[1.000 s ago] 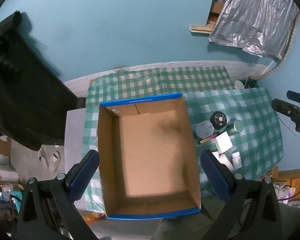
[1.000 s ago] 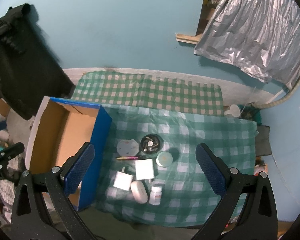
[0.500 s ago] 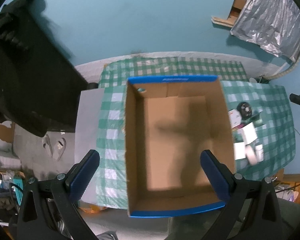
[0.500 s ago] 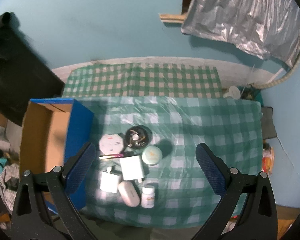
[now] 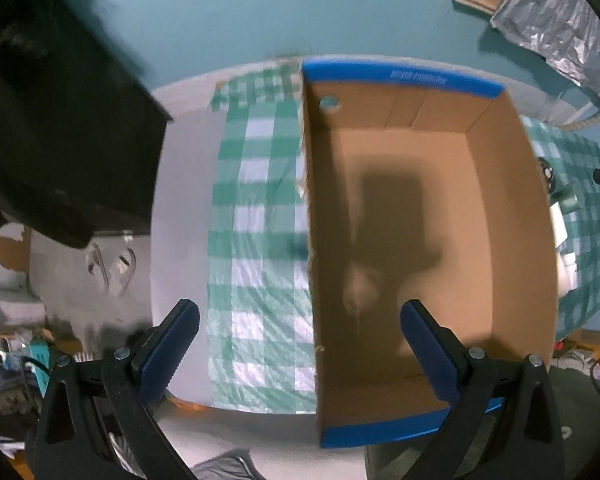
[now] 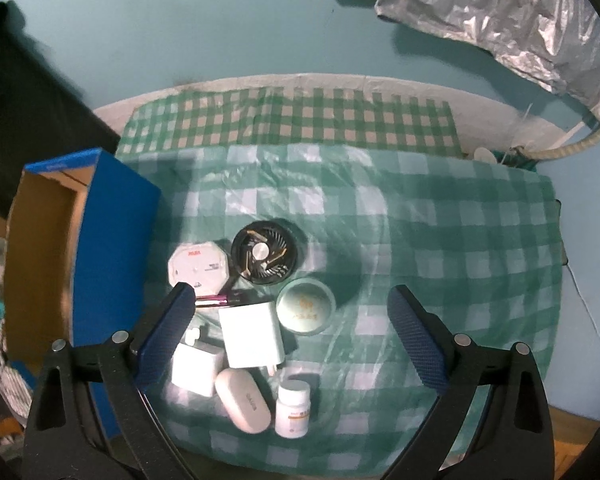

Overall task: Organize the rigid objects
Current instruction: 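Move the left gripper onto the box wall while the right gripper approaches the green tin, then grasp the green round tin with the right gripper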

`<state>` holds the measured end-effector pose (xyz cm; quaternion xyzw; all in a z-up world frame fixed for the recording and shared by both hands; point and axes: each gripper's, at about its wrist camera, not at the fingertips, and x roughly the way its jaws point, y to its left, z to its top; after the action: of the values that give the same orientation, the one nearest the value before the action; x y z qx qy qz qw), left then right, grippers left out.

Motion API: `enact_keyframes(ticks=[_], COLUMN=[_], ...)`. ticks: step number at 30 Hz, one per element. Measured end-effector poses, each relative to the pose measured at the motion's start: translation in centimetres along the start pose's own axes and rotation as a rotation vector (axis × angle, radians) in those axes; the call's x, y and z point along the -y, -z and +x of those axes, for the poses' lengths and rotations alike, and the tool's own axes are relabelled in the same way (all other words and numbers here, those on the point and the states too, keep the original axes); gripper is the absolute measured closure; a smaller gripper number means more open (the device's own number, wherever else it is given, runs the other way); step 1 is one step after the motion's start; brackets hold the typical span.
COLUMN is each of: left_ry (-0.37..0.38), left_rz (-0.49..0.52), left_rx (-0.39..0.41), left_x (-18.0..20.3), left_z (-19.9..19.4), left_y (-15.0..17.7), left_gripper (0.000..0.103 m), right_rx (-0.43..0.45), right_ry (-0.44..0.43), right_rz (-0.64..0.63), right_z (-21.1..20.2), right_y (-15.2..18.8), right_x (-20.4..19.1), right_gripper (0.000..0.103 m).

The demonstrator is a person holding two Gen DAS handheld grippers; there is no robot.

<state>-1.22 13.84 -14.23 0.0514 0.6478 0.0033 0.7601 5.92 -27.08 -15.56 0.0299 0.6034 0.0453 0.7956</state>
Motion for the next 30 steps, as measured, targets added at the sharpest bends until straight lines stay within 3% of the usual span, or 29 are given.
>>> enact_keyframes(ticks=[6,15,17,22,30], left_ry=[0.015,0.040,0.041,0.056,0.097], left_rz=[0.005,0.014,0.021,0.022,0.019], left_rx=[-0.010,-0.063,-0.093,-0.107,-0.126], left_x=[-0.1,0.5,0.6,0.8,0.9], left_z=[2.1,4.9,5.5,6.4,6.8], left_y=[1.0,1.8,1.9,2.2,2.5], left_gripper=[0.003,0.033,0.046,0.054,0.079], right_rx=[-0.039,-0.076,-0.073,-0.085,-0.058], right_ry=[0.014,0.012,0.009,0.014,0.012], right_rz=[-0.023,0.010,0.007,0.008,-0.010], right_z=[3.0,5.9,6.3,7.3,6.9], right_y=[0.9,1.8,1.8,2.0,2.2], right_x=[0.0,1.5,1.3,1.6,1.3], right_gripper=[0.010,0.028,0.032,0.054,0.059])
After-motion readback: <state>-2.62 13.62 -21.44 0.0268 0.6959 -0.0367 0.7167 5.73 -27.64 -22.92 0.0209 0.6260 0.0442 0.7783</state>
